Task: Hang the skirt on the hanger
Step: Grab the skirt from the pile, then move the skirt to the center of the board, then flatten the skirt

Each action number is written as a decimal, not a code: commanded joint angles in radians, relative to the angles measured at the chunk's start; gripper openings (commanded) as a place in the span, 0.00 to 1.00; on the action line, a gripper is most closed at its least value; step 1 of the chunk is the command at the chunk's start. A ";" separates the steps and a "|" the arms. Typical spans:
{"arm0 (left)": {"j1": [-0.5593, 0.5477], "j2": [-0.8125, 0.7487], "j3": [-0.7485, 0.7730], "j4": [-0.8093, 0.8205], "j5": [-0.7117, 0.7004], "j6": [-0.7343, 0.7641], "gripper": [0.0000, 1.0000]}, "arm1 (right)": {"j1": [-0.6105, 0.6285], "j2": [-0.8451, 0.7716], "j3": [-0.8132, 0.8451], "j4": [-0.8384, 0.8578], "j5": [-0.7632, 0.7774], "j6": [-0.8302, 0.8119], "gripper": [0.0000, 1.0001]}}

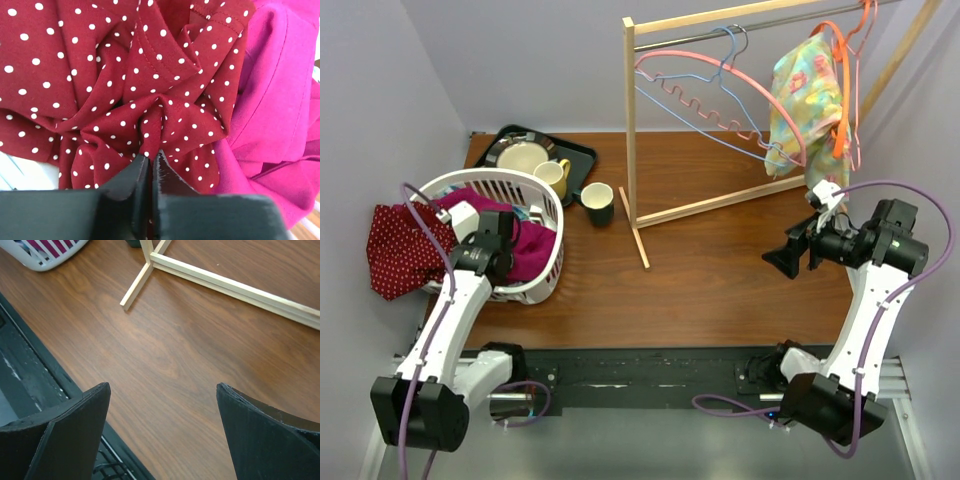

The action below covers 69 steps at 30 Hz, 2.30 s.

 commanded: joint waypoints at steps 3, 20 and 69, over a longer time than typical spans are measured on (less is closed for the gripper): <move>0.015 -0.135 0.288 0.023 0.061 0.117 0.00 | -0.001 -0.054 0.025 -0.120 0.003 -0.080 0.91; -0.028 0.041 0.961 0.611 1.281 -0.006 0.00 | -0.003 -0.057 0.154 -0.100 0.032 0.010 0.91; -0.554 0.111 -0.396 1.228 0.585 -0.389 0.00 | 0.752 0.095 -0.292 0.108 0.123 -0.336 0.91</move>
